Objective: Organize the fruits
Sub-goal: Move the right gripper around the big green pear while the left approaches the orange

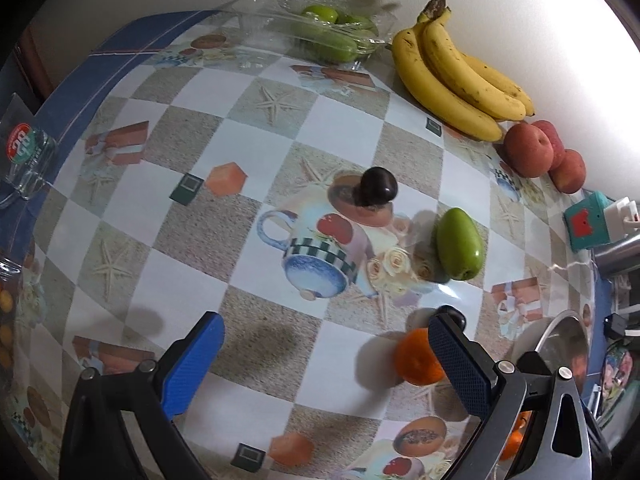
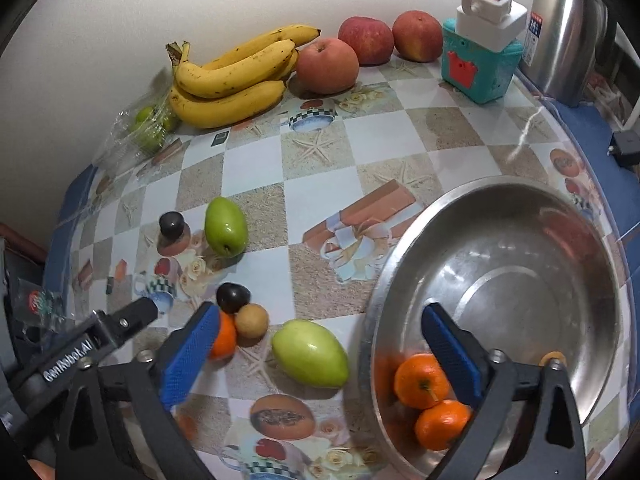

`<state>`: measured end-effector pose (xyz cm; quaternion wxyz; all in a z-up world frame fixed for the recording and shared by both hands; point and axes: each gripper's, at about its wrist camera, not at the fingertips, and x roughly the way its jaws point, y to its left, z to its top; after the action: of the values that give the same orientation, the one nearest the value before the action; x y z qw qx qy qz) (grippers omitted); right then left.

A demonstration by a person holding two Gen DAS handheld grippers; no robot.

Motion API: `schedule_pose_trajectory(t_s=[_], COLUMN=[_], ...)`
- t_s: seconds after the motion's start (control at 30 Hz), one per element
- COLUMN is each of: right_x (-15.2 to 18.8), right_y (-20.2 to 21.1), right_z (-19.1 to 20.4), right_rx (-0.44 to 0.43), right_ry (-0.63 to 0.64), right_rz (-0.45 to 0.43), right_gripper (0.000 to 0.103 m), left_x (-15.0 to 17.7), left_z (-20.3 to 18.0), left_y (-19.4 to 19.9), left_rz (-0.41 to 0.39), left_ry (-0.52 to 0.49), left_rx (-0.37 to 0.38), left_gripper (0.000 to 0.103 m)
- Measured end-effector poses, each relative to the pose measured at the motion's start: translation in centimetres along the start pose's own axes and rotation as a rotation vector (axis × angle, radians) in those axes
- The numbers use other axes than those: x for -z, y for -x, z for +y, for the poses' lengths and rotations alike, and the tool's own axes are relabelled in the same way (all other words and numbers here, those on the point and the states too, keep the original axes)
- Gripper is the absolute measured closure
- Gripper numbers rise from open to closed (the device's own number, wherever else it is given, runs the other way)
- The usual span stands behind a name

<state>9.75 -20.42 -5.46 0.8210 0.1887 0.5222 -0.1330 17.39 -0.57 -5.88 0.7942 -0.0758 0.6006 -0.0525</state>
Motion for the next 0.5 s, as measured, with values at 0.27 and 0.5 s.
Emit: schedule_pose_trajectory(t_s=[0.27,0.5], right_x=[0.3,1.0], right_y=[-0.2,-1.5], right_z=[1.7,1.9], right_rx=[-0.040,-0.041], right_ry=[0.080,0.095], right_rz=[0.011,0.065], right_gripper=[0.032,0.043], left_x=[0.0,0.2], left_z=[0.1,-0.1], left_y=[0.7,0.2], left_rz=[-0.001,0.019], left_ry=[0.005,0.002], left_rx=[0.021,0.024], left_gripper=[0.000,0.000])
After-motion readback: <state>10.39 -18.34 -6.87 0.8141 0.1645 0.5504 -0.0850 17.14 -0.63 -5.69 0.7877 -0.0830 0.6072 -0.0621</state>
